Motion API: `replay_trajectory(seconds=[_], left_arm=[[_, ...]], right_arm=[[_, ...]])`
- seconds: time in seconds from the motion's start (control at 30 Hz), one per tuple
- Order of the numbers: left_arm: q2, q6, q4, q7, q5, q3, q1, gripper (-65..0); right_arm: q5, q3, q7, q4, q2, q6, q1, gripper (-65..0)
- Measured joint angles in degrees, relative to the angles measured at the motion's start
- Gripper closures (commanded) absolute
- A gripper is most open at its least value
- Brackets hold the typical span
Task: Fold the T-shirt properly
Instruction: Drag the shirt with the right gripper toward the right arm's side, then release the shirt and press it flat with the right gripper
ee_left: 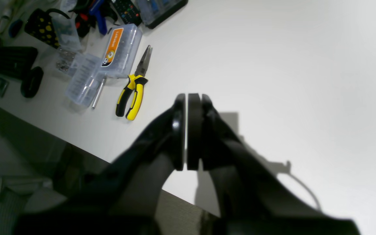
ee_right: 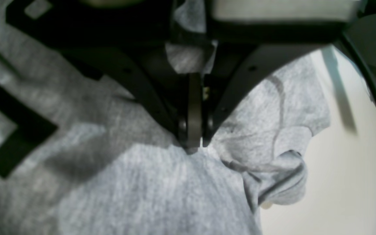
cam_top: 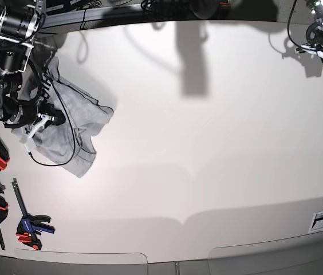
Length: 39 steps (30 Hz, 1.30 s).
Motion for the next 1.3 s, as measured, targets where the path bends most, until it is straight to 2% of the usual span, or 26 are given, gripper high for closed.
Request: replay_trajectory(seconds=[0.13, 0.23, 0.4, 0.47, 0.53, 0.73, 0.87, 1.03, 1.2, 1.3], left_arm=[[0.00, 0.00, 0.00, 0.00, 0.02, 0.00, 0.02, 0.0], [0.00, 0.02, 0.00, -0.02, 0.02, 0.00, 0.00, 0.0], [0.02, 0.02, 0.00, -0.81, 0.00, 0.00, 0.00, 0.0], [0.02, 0.02, 0.00, -1.40, -0.15, 0.00, 0.00, 0.0], [0.11, 0.00, 0.00, -1.36, -1.40, 0.00, 0.02, 0.0], [0.00, 0.02, 0.00, -1.36, -1.75, 0.00, 0.00, 0.0], [0.04, -0.04, 0.00, -1.40, -1.70, 0.00, 0.00, 0.0], [-0.04, -0.07, 0.00, -1.38, -1.68, 0.00, 0.00, 0.0], [0.09, -0.09, 0.00, -1.38, -1.64, 0.00, 0.17, 0.0], [-0.02, -0.11, 0.00, -1.38, -1.64, 0.00, 0.15, 0.0]], right_arm=[[2.86, 1.40, -6.29, 0.92, 0.22, 0.04, -0.35, 0.0], [3.58, 1.38, -7.39, 3.21, 0.24, 0.07, -0.83, 0.0], [0.07, 1.01, -8.22, 12.48, -0.37, -0.11, -1.86, 0.0], [-2.99, 0.83, -9.51, 17.68, -0.55, 1.38, -2.71, 0.0], [-3.89, 0.74, -9.35, 23.76, -0.44, 4.59, -2.75, 0.0], [0.17, -1.88, -4.96, 40.11, 0.94, 4.92, 1.51, 0.0], [-2.75, -12.44, -4.79, 42.97, 4.76, 5.07, 5.84, 0.0], [-5.62, -33.88, 1.62, 43.34, 9.99, 5.09, 13.11, 0.0], [-8.72, -56.11, 1.73, 43.34, 15.76, 5.14, 15.76, 0.0], [-10.27, -64.76, 1.57, 43.32, 20.61, 5.11, 16.04, 0.0]])
